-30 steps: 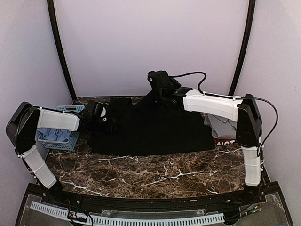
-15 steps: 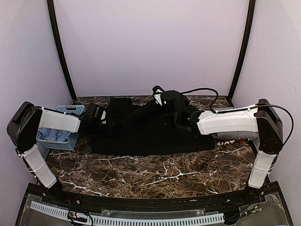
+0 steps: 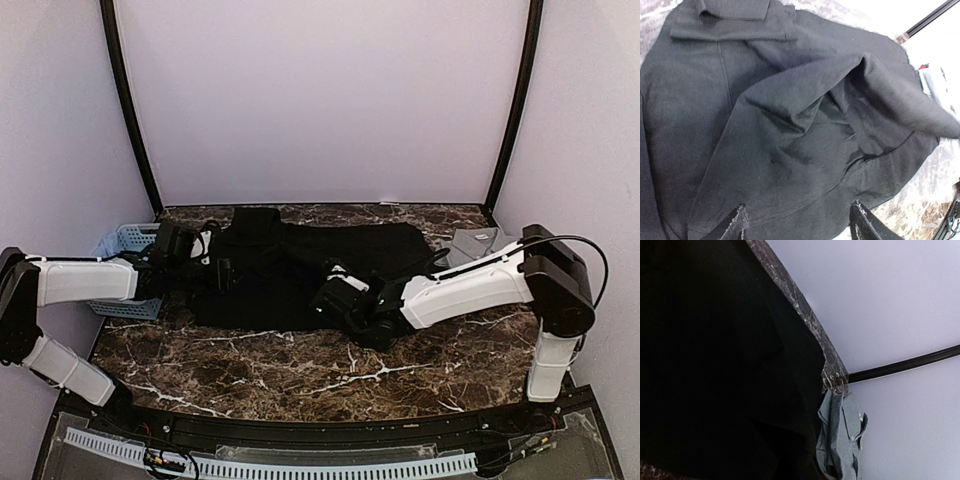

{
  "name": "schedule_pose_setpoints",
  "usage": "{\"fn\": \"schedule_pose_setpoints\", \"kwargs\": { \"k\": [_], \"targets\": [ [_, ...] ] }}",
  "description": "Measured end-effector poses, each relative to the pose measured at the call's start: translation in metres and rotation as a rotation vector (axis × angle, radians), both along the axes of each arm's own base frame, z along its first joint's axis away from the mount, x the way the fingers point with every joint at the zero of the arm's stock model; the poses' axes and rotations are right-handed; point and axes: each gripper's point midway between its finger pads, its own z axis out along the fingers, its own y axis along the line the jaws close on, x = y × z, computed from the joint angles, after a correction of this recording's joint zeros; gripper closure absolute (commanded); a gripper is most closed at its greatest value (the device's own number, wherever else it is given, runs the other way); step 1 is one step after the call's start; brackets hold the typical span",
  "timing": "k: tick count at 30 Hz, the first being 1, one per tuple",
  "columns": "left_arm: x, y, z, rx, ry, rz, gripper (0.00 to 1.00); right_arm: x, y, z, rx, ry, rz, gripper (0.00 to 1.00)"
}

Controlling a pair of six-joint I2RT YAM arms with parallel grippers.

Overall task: Fold and stack the long sleeve shirts
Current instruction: Place the sleeve of the 1/3-folded shirt.

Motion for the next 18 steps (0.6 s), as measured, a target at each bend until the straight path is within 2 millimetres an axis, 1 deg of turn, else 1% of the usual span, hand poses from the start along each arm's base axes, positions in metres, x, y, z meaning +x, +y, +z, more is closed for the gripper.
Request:
{"fn": "schedule_pose_setpoints", "kwargs": {
  "k": [1, 4, 6, 7, 11, 13, 15, 18],
  "targets": [
    [0.000, 0.000, 0.003, -0.003, -0.007, 0.000, 0.32, -0.005, -0.001, -0.012, -0.015, 0.020, -0.005, 1.00],
    [0.000, 0.000, 0.005, -0.004, -0.014, 0.001, 0.32, -0.015, -0.009, -0.037, -0.062, 0.064, -0.024, 1.00],
    [0.000, 0.001, 0.005, -0.001, -0.013, 0.004, 0.32, -0.018, -0.014, -0.045, -0.082, 0.081, -0.034, 1.00],
    [0.000, 0.001, 0.005, 0.000, -0.013, 0.006, 0.31, -0.019, -0.015, -0.046, -0.082, 0.089, -0.037, 0.97],
    [0.001, 0.002, 0.003, 0.005, -0.010, 0.009, 0.31, -0.022, -0.012, -0.047, -0.029, 0.129, -0.018, 0.64],
    [0.003, 0.002, 0.003, 0.010, -0.005, 0.011, 0.31, -0.027, -0.010, -0.050, 0.006, 0.176, 0.011, 0.48],
    [0.005, 0.001, 0.004, 0.015, -0.004, 0.011, 0.31, -0.033, -0.007, -0.052, 0.045, 0.230, 0.043, 0.38],
    [0.009, 0.000, 0.008, 0.021, -0.013, 0.011, 0.31, -0.043, 0.001, -0.056, 0.114, 0.317, 0.098, 0.28]
  ]
}}
